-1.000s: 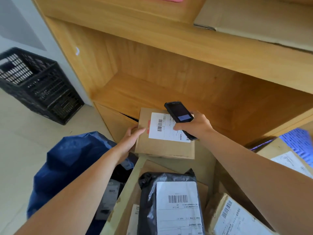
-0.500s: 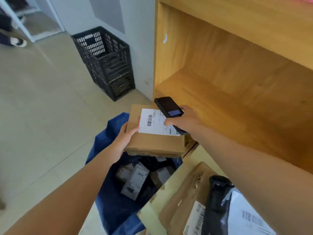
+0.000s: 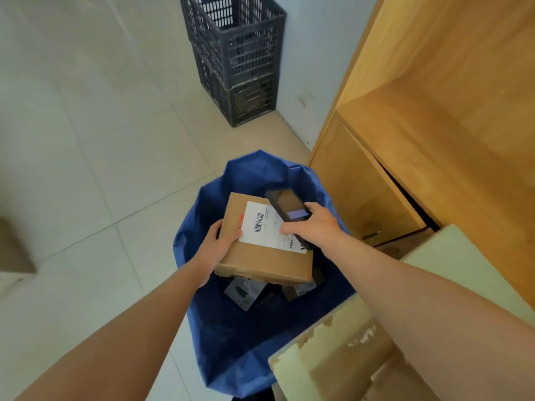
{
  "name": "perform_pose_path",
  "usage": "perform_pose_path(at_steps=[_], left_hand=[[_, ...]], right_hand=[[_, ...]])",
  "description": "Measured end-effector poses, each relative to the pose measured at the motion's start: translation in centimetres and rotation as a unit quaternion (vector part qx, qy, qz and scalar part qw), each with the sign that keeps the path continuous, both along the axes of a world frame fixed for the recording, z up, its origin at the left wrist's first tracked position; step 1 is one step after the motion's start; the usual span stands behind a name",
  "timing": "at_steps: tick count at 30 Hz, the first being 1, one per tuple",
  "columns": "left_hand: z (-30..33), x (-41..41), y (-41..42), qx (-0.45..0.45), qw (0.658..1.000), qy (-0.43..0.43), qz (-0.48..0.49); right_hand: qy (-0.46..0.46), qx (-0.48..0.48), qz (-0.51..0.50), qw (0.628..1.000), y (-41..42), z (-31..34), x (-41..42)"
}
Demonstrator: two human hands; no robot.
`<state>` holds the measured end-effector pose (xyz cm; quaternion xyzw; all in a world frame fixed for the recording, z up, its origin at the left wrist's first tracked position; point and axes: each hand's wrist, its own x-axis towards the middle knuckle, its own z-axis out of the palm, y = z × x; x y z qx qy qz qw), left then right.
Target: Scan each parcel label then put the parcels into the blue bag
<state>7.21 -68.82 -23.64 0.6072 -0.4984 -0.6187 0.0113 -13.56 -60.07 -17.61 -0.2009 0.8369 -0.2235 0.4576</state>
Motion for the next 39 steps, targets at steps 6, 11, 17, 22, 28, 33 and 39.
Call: perform_pose_path(at_steps=[6,11,17,22,28,33,39], left_hand=[[-4.9,-0.5,1.0,0.01,1.0,-0.03,-0.004],[-7.3,-1.3,0.9,-0.097,0.982,-0.159,-0.039],[-5.0,-2.3,-0.1,-0.206,0.953,-0.194,-0.113],[-1.9,-4.3,-0.8,-0.178,0.963,-0.132,-0.153],[5.6,-9.9,0.8,-0.18,0.96,-0.066,-0.204],[11.8,-15.9,4.1,-0.203,0.942,-0.002,-0.268],[18.9,-23.2,10.9,-0.213,0.91,0.082,-0.346]], right_hand=[[0.001,0.052,0.022,0.998,0.4,-4.3,0.3],[-0.001,0.093,0.03,0.995,0.0,-6.7,0.8],[0.061,0.148,0.098,0.982,-0.4,-4.9,0.3],[0.119,0.145,0.117,0.975,0.5,-0.9,-1.8],[0.185,0.151,0.116,0.964,3.3,5.2,-3.6],[0.228,0.168,0.125,0.951,7.8,10.6,-5.7],[0.298,0.189,0.091,0.931,15.5,19.5,-8.9]])
